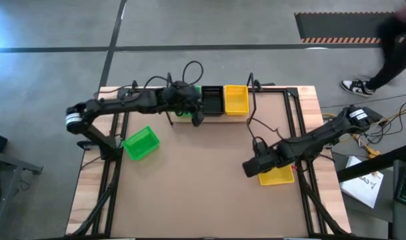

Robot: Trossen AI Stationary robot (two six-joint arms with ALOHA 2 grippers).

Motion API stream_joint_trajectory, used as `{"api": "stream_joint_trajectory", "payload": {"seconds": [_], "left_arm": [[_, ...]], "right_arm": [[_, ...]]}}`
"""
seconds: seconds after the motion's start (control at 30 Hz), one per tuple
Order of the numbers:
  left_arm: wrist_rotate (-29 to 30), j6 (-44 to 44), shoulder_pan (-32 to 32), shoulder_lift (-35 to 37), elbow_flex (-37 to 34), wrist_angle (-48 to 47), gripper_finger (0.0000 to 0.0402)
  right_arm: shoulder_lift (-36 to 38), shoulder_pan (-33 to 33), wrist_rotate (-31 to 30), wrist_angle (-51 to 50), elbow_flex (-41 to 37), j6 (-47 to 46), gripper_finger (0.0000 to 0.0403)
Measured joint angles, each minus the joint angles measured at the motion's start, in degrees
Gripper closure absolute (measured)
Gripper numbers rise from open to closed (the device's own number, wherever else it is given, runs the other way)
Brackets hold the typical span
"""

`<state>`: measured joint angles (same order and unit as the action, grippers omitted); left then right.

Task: Stack baskets on shelf by color
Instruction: Stack the yellow basket on top of the stacked yellow baskets on the shelf

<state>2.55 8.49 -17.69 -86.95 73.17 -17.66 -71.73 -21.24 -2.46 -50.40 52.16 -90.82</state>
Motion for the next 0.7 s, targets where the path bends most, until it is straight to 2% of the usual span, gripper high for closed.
{"api": "stream_joint_trajectory", "payload": {"seconds": [0.2, 0.37, 0.57, 0.7], "left_arm": [[-4.4, 0.1, 0.2, 2.2, -5.9, 0.5, 0.0393], [-7.2, 0.1, 0.2, 2.5, -8.4, 0.4, 0.0393], [-8.2, -1.1, 0.2, 2.6, -9.3, 0.7, 0.0393], [-10.0, -1.9, 0.2, 2.7, -9.8, 0.7, 0.0393]], "right_arm": [[-6.3, -1.0, 1.6, 0.0, 1.1, -2.3, 0.0255], [-10.9, -1.0, 2.6, -0.8, 3.8, -2.7, 0.0245], [-15.7, -1.0, 5.0, -2.1, 5.2, -1.1, 0.0270], [-18.2, -1.0, 7.9, -2.0, 5.8, 2.5, 0.0321]]}}
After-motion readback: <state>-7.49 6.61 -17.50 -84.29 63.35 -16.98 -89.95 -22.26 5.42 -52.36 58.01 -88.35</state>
